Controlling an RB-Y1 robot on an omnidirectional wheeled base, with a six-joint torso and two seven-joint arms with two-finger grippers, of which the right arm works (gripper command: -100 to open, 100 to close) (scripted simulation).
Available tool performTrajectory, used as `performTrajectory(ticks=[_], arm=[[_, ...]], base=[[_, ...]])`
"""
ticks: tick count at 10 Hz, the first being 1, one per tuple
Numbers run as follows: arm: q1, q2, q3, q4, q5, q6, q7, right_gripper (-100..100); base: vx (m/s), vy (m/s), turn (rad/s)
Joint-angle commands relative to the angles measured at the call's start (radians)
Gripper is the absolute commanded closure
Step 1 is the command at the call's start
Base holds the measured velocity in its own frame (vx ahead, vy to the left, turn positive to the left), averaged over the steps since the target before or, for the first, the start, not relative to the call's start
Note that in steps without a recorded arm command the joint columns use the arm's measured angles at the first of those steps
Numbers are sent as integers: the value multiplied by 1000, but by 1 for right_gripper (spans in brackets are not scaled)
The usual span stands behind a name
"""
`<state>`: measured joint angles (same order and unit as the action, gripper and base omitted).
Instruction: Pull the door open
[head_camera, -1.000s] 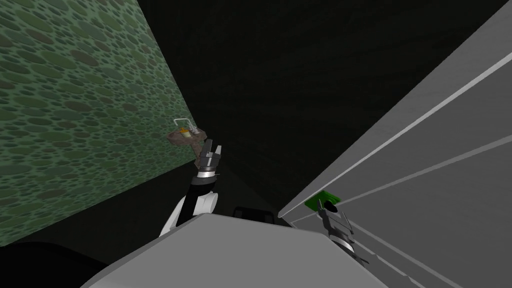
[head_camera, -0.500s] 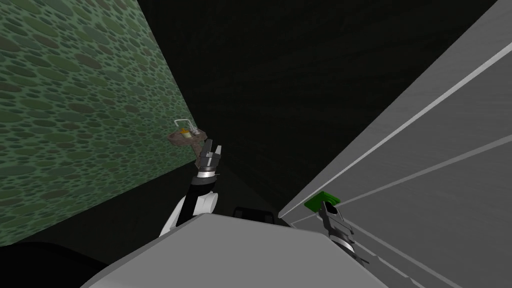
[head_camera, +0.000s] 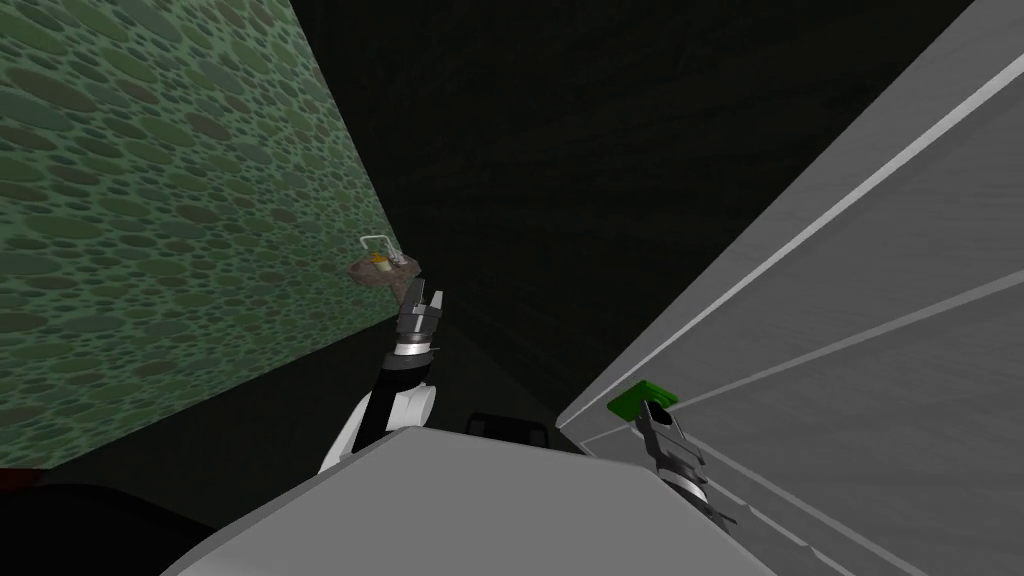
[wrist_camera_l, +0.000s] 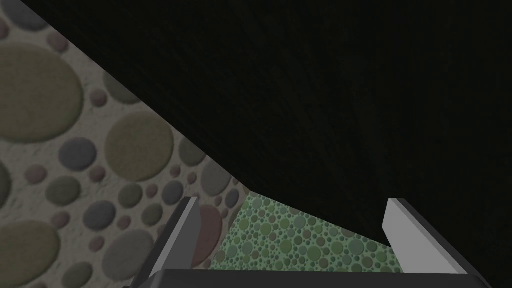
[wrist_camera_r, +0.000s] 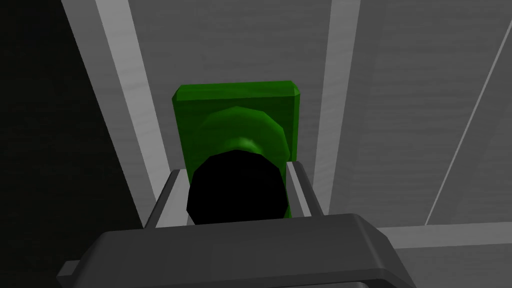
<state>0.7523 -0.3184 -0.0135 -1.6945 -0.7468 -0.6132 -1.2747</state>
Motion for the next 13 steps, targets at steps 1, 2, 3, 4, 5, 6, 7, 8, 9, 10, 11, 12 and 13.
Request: performTrajectory(ticks=[1,2,3,4,5,6,7,8,9,10,11,12,13], arm=[[3,-13,17,2,7,-5,-12,100],[3,-22,25,2,11,-8,-20,100],[3,-32,33,2,15,-11,-28,100],[4,-47,45,3,20,-16,-39,100],[4,-55,52,3,24,-19,-45,100],[4,-66,61,3,28,-22,-54,100],[4,-75,69,3,31,-25,-61,100],[5,-70,63,4,29,-23,-56,100],[7,-85,77,7,35,-29,-68,100],[7,-89,80,8,37,-31,-71,100],[7,-102,89,10,42,-38,-81,100],[7,-112,95,11,45,-43,-88,100],[7,-122,102,12,49,-48,-95,100]], base=[[-215,1,83],[-241,19,88],[-218,10,93],[-229,0,112],[-244,-11,113],[-240,6,90],[-230,6,95],[-99,3,30],[-169,-17,111],[-210,-10,112],[-222,-8,115],[-219,-10,102],[-222,-16,93]])
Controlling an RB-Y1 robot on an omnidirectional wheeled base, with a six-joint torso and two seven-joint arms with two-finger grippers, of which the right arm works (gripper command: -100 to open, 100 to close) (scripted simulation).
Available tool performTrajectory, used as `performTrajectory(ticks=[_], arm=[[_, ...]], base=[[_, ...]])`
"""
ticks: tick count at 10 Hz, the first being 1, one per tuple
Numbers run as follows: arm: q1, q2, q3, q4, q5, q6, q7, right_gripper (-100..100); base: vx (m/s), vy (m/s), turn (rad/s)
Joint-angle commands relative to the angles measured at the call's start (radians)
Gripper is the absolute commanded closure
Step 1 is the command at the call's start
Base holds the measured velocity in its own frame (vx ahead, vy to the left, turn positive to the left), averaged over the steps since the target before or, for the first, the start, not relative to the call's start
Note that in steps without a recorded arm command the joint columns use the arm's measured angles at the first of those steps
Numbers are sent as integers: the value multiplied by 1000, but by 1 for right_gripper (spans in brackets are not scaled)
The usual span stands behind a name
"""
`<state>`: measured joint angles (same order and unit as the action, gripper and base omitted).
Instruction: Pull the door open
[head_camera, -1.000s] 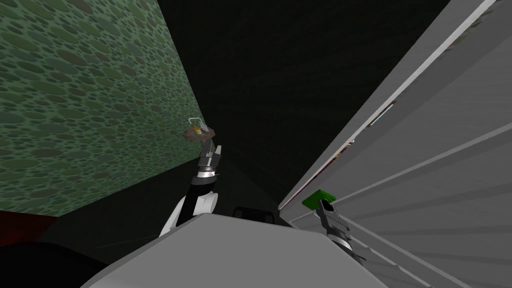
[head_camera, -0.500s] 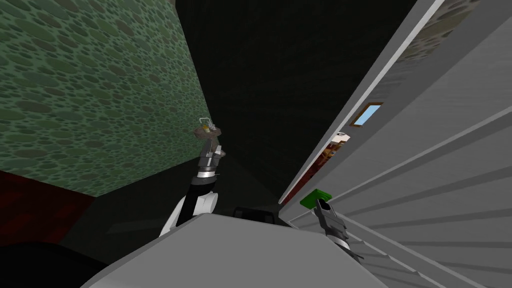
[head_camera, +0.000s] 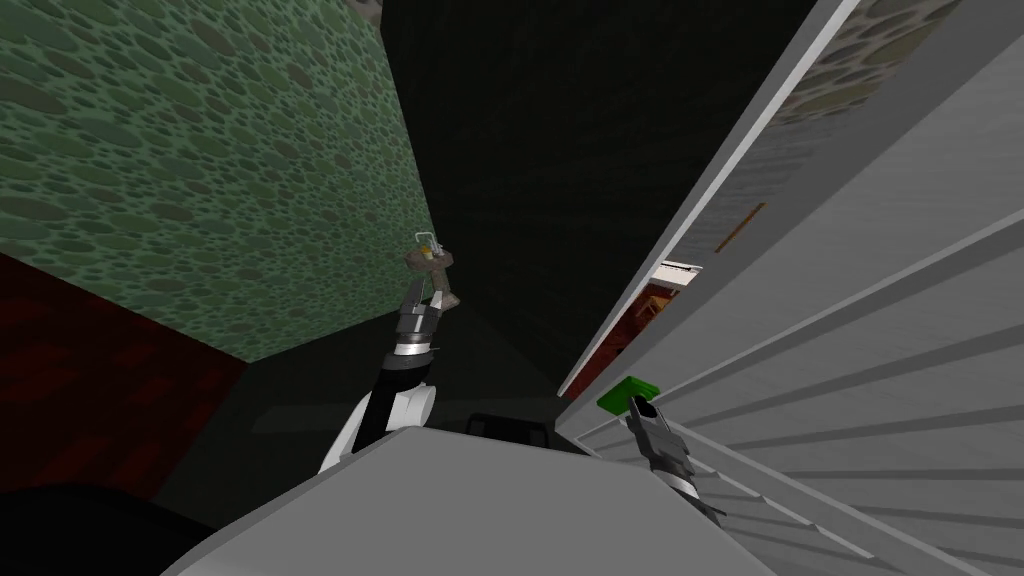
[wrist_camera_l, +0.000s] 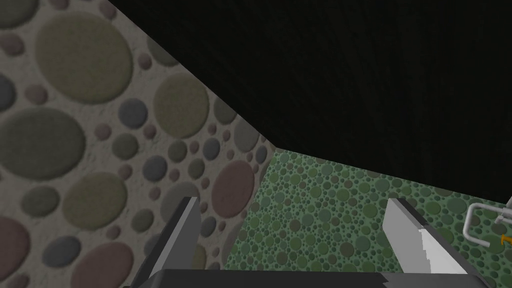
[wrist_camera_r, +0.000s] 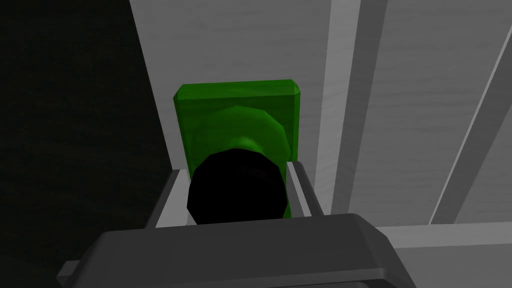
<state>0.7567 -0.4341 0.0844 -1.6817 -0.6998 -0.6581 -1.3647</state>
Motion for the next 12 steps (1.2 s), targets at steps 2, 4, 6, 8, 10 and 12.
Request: performTrajectory(ticks=[2,4,6,8,10,12], arm=[[3,-29,20,2,11,-15,-23,100],[3,-45,31,4,17,-24,-35,100],[5,-57,37,10,20,-28,-44,100],[6,-73,46,14,26,-39,-58,100],[6,-92,56,19,33,-52,-73,100],[7,-113,68,25,41,-67,-92,100]], base=[[-229,13,112],[-232,-7,98],[-124,-15,85],[-227,-13,117],[-216,-23,109],[-255,-29,137]])
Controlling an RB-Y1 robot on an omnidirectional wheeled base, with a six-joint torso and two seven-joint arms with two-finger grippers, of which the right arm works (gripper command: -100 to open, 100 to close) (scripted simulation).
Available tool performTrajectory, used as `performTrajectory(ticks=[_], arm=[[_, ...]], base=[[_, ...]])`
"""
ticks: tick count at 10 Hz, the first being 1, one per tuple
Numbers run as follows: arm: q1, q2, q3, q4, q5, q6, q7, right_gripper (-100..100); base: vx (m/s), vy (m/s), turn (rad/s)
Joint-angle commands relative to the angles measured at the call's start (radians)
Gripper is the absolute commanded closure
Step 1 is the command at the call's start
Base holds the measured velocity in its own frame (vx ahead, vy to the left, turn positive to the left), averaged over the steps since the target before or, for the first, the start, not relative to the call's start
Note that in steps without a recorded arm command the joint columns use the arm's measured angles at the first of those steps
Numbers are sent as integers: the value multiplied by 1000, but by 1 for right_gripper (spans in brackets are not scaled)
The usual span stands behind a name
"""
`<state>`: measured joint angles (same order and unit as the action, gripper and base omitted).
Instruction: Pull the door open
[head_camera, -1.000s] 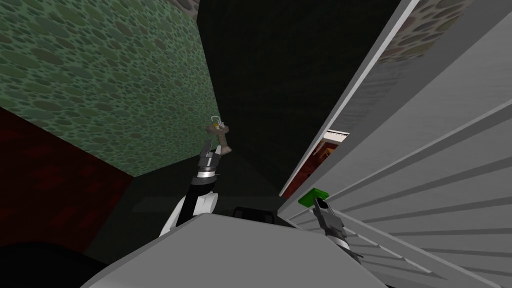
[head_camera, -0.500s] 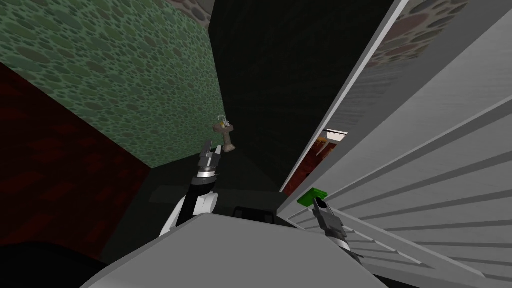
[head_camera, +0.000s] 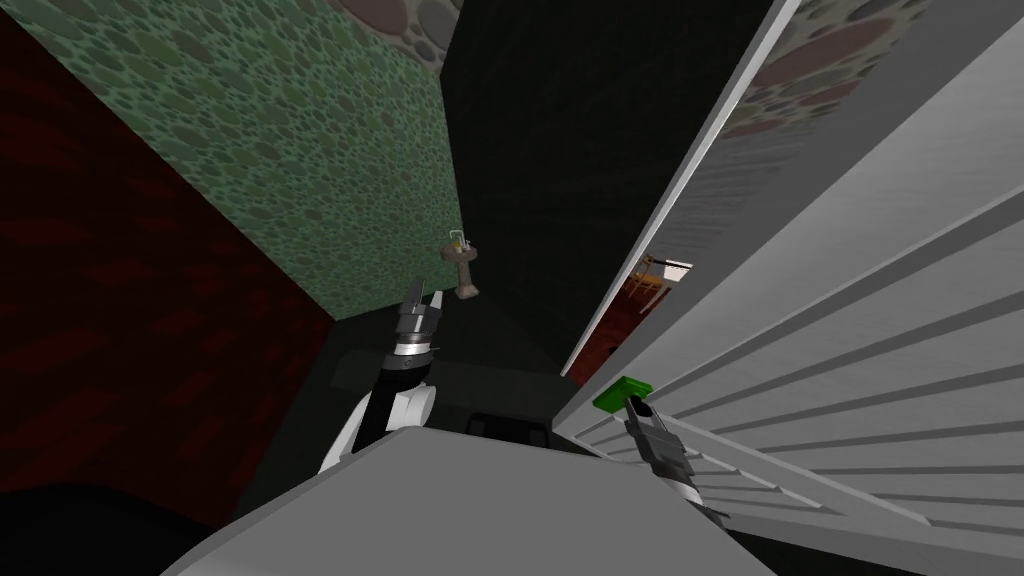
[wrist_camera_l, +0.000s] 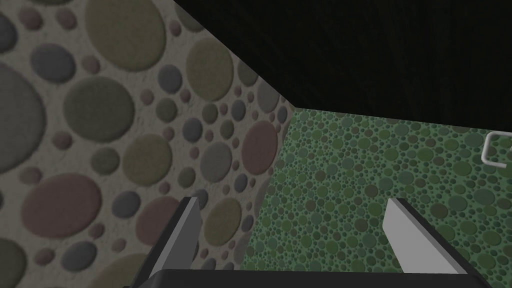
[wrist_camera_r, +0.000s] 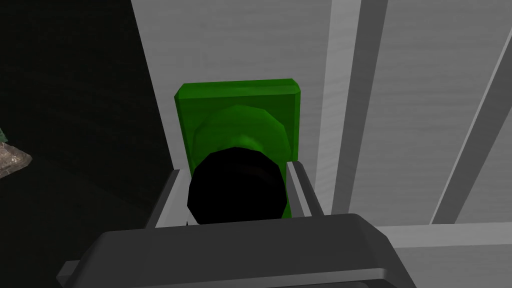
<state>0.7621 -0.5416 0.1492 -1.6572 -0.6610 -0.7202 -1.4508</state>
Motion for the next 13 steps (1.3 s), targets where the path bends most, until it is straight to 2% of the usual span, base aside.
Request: performTrajectory(ticks=[1,2,3,4,13], arm=[[2,-16,9,4,6,-13,-15,100],[3,-25,14,6,9,-19,-22,100],[2,-19,12,3,7,-11,-15,100],[2,-34,22,12,14,-22,-31,100],[-2,-107,52,46,37,-80,-97,100]], base=[[-236,-19,114],[-267,-36,108],[-122,-11,36],[-150,-23,127],[-209,-20,117]])
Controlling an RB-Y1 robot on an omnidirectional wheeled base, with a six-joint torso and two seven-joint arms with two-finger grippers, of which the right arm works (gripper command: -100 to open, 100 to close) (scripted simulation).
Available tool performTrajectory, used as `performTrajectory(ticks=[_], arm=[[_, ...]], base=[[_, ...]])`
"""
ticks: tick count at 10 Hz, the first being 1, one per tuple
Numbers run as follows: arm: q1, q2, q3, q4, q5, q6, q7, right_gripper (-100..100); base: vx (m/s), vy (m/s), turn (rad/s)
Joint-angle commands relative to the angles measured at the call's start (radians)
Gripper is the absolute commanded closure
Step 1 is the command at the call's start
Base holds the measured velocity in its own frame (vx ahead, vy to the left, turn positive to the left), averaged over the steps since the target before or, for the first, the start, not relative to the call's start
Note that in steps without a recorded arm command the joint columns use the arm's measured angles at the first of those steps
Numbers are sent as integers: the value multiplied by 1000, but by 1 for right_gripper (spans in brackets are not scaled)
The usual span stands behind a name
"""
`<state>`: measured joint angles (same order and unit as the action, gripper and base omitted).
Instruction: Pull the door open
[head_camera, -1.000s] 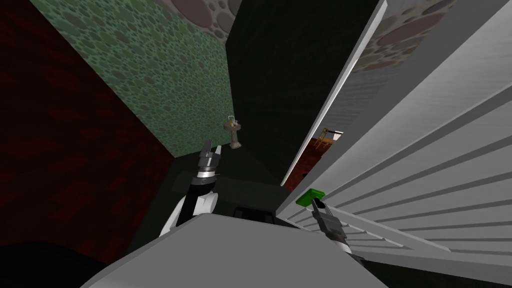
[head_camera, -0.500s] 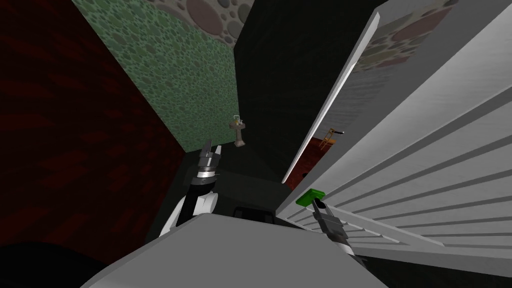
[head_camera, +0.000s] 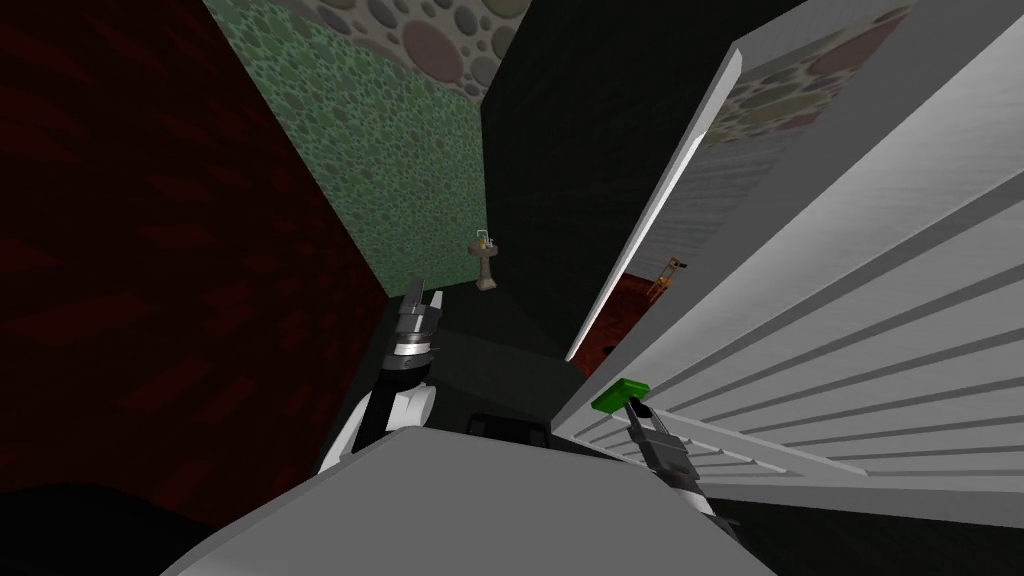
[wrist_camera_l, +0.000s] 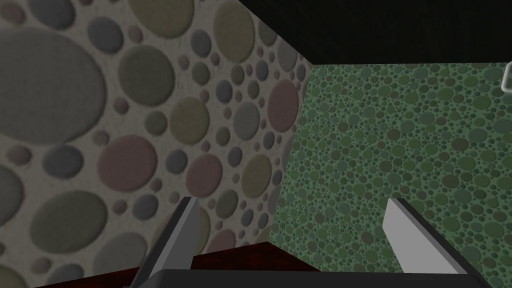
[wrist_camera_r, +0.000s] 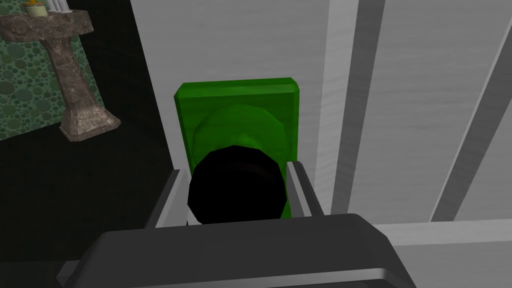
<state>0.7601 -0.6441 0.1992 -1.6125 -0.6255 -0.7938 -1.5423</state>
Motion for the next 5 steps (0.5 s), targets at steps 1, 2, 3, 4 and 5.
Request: performTrajectory(ticks=[1,2,3,4,5], arm=[[0,0,0,0,0,0,0,100],[-1,-11,7,8,5,-8,-11,100],[-2,-17,9,12,7,-14,-17,100],[-3,-23,12,16,10,-20,-24,100],[-5,-31,16,21,13,-26,-31,100]], base=[[-80,-6,24],[-126,-25,111],[-226,-33,151],[-215,-38,107],[-186,-22,107]])
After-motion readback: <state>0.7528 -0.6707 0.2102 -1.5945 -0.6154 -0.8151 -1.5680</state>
